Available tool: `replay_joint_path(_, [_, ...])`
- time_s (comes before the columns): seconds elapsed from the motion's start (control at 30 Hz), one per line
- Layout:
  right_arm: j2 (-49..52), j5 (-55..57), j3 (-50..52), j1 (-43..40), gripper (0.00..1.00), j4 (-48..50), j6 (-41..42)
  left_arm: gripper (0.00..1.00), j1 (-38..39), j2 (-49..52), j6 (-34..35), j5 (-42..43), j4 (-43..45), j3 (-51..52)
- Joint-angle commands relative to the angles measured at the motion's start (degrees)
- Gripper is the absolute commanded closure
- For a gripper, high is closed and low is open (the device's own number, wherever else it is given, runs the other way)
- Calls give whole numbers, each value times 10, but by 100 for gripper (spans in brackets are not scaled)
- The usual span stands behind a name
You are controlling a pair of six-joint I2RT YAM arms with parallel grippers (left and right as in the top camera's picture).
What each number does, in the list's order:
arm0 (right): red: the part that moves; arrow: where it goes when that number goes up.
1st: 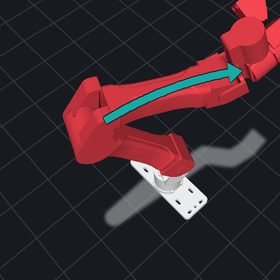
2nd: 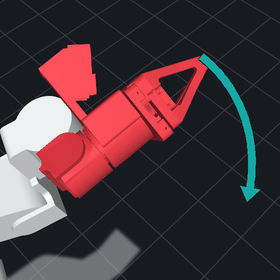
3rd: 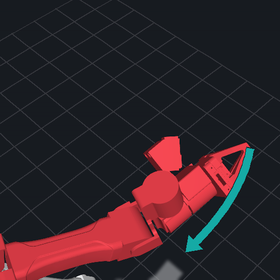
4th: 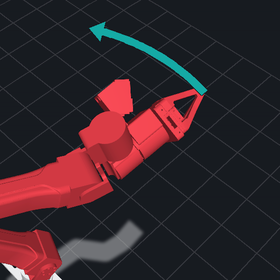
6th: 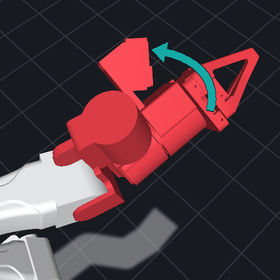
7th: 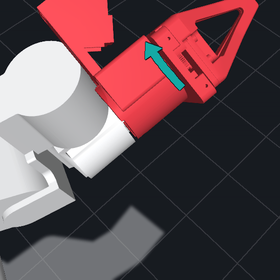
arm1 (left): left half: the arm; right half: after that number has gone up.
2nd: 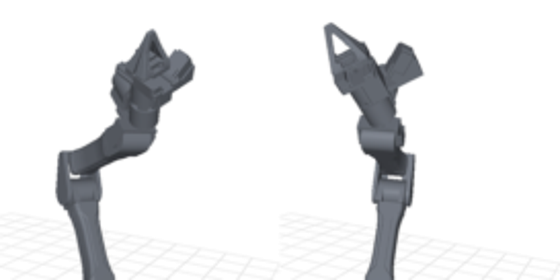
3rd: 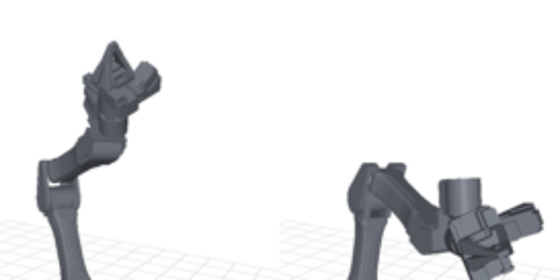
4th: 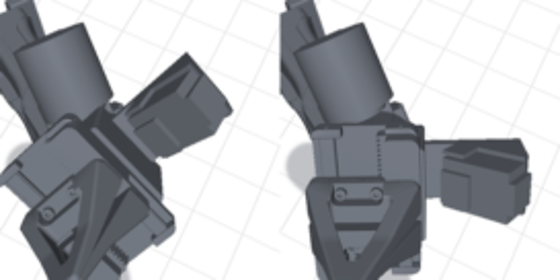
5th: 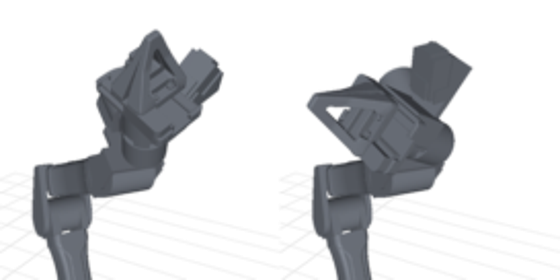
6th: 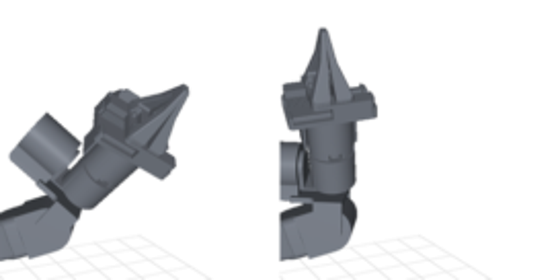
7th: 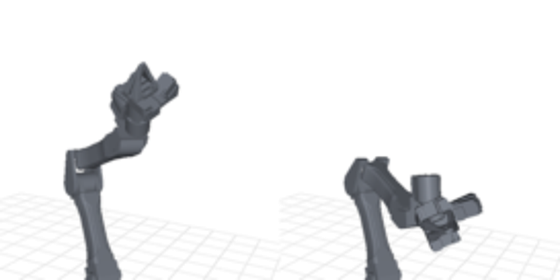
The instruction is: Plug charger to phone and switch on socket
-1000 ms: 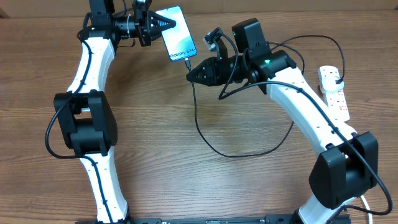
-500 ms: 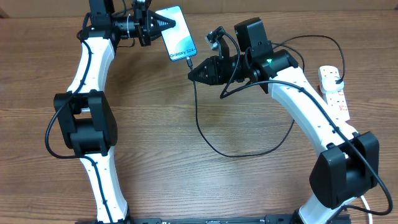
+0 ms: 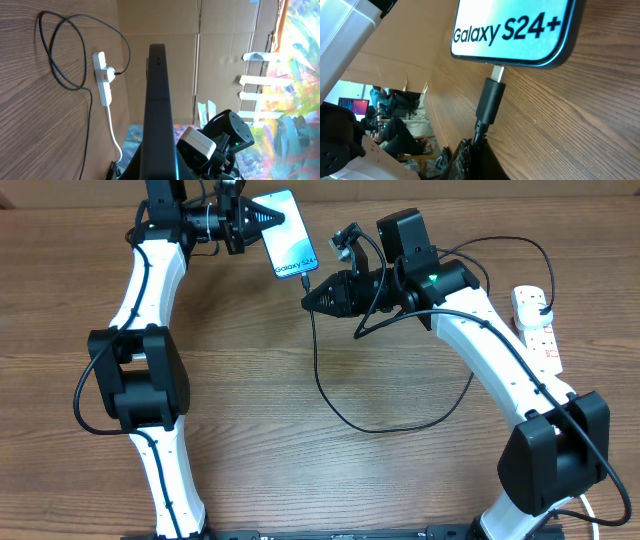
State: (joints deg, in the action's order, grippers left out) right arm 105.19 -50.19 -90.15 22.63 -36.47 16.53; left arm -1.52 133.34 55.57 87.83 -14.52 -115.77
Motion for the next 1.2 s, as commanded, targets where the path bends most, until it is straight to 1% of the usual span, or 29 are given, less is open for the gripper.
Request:
replay_joint_path(0.0, [3,-4,-2,-2,96,8,2,96,10,0,5,27,3,-7])
replay_joint_path(1.17, [3,-5,-2,5,96,-5,2,96,15,1,9,27,3,-7])
